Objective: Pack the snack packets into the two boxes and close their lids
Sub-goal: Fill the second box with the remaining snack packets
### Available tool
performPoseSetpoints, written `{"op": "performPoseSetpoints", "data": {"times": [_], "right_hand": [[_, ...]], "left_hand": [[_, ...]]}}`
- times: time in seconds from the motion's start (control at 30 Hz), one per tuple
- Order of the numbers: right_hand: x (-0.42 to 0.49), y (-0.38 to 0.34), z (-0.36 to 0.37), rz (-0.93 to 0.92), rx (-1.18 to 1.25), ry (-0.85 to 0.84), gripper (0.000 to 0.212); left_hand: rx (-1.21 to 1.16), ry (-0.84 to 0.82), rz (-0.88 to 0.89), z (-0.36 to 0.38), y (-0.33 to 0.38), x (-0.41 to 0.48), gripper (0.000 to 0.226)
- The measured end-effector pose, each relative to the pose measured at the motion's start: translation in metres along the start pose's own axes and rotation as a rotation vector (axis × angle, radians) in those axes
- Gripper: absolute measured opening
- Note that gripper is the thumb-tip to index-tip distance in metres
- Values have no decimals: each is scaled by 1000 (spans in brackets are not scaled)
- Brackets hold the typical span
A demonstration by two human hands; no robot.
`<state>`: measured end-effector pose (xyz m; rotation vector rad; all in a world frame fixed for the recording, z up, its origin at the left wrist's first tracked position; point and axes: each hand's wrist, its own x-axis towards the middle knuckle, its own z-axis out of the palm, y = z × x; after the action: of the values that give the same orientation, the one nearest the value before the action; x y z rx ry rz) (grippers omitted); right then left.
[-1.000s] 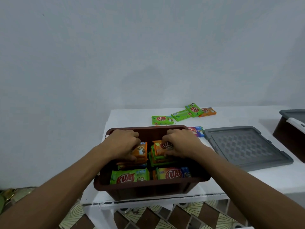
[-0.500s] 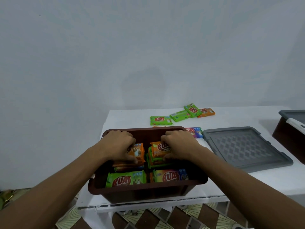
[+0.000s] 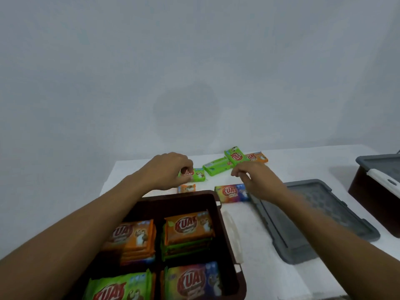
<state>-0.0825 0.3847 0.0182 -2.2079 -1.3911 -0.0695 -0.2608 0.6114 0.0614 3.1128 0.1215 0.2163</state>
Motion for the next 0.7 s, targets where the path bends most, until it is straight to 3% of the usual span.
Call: {"op": "performPoseSetpoints", "data": {"times": [0.33,0.47,0.6,0.7], "right_hand": [[40,130,-5,231,-182,-196,24],[62,164,-2,245,-353,-289,40],[80,190,6,272,-341,-439,61],[86,204,9,230,-337,-393,64]], "left_hand": [[-138,-193,-39,48,-9,115,22],[-117,-294,-36,68,2,155,31],[-107,-376,-57,86,19,199,42],[-103,-398,-47,106,28,221,55]]}}
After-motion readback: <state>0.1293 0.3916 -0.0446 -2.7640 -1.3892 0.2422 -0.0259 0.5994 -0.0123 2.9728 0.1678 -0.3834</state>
